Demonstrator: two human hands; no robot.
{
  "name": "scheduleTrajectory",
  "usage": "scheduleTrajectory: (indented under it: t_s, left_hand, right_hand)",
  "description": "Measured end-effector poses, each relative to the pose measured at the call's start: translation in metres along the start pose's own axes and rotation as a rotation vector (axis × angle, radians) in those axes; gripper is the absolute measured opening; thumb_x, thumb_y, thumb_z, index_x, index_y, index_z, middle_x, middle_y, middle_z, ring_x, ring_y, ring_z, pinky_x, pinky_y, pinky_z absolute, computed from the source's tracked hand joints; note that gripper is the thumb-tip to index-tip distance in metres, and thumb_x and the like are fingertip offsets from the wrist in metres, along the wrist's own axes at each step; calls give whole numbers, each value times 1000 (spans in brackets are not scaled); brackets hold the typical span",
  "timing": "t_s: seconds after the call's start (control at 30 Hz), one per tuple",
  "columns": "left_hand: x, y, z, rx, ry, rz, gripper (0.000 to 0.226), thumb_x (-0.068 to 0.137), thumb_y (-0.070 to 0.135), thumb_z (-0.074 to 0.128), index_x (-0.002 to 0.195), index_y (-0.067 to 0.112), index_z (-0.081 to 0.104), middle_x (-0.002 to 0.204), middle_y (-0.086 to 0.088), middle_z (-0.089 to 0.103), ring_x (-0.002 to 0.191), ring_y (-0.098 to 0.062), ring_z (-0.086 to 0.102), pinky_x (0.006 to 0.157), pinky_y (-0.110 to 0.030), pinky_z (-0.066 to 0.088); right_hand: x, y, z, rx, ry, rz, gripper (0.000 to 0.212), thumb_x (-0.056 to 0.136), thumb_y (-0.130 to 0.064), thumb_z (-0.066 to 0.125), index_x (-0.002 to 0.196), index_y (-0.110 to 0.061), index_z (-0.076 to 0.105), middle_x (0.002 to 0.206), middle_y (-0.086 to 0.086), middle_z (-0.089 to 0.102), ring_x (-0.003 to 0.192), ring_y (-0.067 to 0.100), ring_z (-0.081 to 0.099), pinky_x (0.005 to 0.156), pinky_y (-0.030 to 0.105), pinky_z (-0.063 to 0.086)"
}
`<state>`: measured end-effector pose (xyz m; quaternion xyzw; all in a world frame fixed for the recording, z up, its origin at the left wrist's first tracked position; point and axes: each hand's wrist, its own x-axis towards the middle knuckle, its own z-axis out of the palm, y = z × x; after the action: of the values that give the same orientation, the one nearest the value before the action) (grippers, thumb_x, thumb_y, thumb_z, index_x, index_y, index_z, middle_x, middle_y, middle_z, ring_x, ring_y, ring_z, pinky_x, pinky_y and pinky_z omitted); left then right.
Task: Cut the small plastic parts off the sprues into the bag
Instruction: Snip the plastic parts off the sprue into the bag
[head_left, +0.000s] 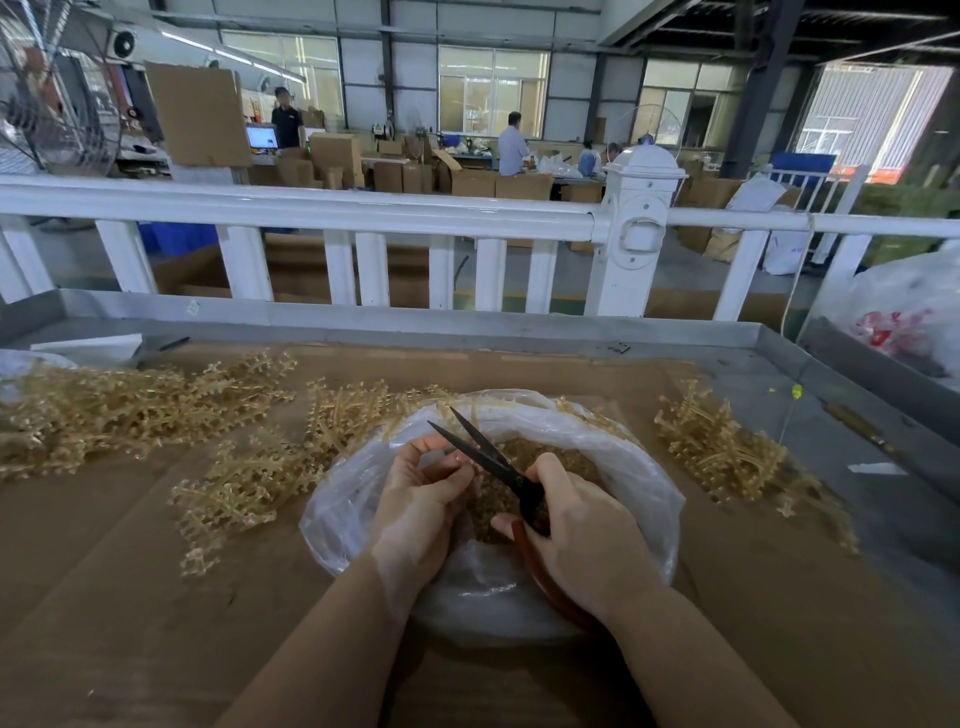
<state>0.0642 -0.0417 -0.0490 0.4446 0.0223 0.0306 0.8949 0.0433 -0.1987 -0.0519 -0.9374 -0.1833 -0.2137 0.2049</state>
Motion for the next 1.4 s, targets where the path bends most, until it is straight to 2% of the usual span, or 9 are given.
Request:
scheduleTrajectory:
  t_s: [0.17, 0.33, 0.43, 0.67, 0.73, 0.83, 0.97, 1.17, 1.4]
  left_hand:
    - [2, -2, -2, -23, 13, -5, 31, 86, -21, 45, 88, 9, 54, 85, -14, 63, 77, -21, 68, 71, -29, 59]
    - [4, -4, -2, -29, 28, 11, 31, 86, -22, 43, 86, 7, 52, 83, -13, 59, 78, -21, 65, 65, -25, 58]
    - [7, -7, -3, -25, 38, 27, 32, 86, -23, 42, 86, 8, 52, 81, -10, 56, 80, -20, 63, 67, -25, 58]
    - [11, -12, -5, 40, 32, 30, 33, 85, -22, 44, 90, 9, 53, 86, -11, 54, 93, -25, 58, 90, -37, 51]
    - [11, -12, -5, 57, 27, 29, 33, 85, -22, 45, 92, 10, 53, 89, -12, 54, 94, -26, 58, 88, -36, 53]
    - [11, -11, -4, 71, 20, 30, 32, 86, -20, 45, 92, 10, 53, 92, -15, 57, 89, -23, 63, 74, -29, 58]
    - [8, -12, -3, 96, 21, 43, 32, 87, -20, 45, 92, 11, 50, 101, -21, 55, 97, -30, 60, 84, -37, 54]
    - [8, -11, -3, 116, 20, 36, 32, 86, -20, 46, 92, 11, 50, 95, -19, 56, 94, -29, 61, 77, -33, 54]
    - [7, -11, -4, 108, 29, 34, 32, 85, -21, 47, 95, 9, 51, 81, -8, 58, 87, -24, 61, 85, -36, 53]
  right_hand:
    - [4, 1, 0, 2, -31, 13, 43, 83, -64, 50, 109, -30, 43, 95, -12, 60, 87, 6, 56, 72, 15, 40]
    - [-1, -1, 2, 18, 44, 9, 43, 83, -59, 57, 108, -24, 51, 96, -9, 63, 88, 9, 59, 72, 18, 43]
    - [-3, -3, 1, 29, 66, 13, 41, 81, -57, 60, 105, -24, 54, 93, -9, 63, 86, 9, 58, 72, 19, 44]
    - [-5, -5, -1, 48, 74, 11, 41, 81, -54, 62, 105, -22, 55, 93, -8, 63, 86, 9, 58, 74, 22, 48]
    - [-5, -5, -2, 46, 80, 9, 42, 80, -54, 63, 105, -21, 56, 92, -7, 63, 85, 10, 59, 73, 22, 48]
    - [-6, -5, -1, 32, 79, 11, 44, 81, -55, 61, 108, -21, 56, 94, -7, 63, 87, 11, 59, 74, 22, 48]
    - [-7, -5, 0, 24, 85, 10, 45, 82, -57, 58, 110, -22, 55, 95, -7, 62, 88, 11, 58, 74, 22, 48]
    - [-7, -4, -2, 55, 55, -9, 44, 82, -56, 60, 108, -21, 55, 92, -7, 64, 81, 8, 59, 70, 17, 45]
    - [-6, -4, 0, 73, 72, -5, 42, 80, -58, 58, 102, -22, 52, 85, -8, 63, 75, 8, 60, 66, 22, 50]
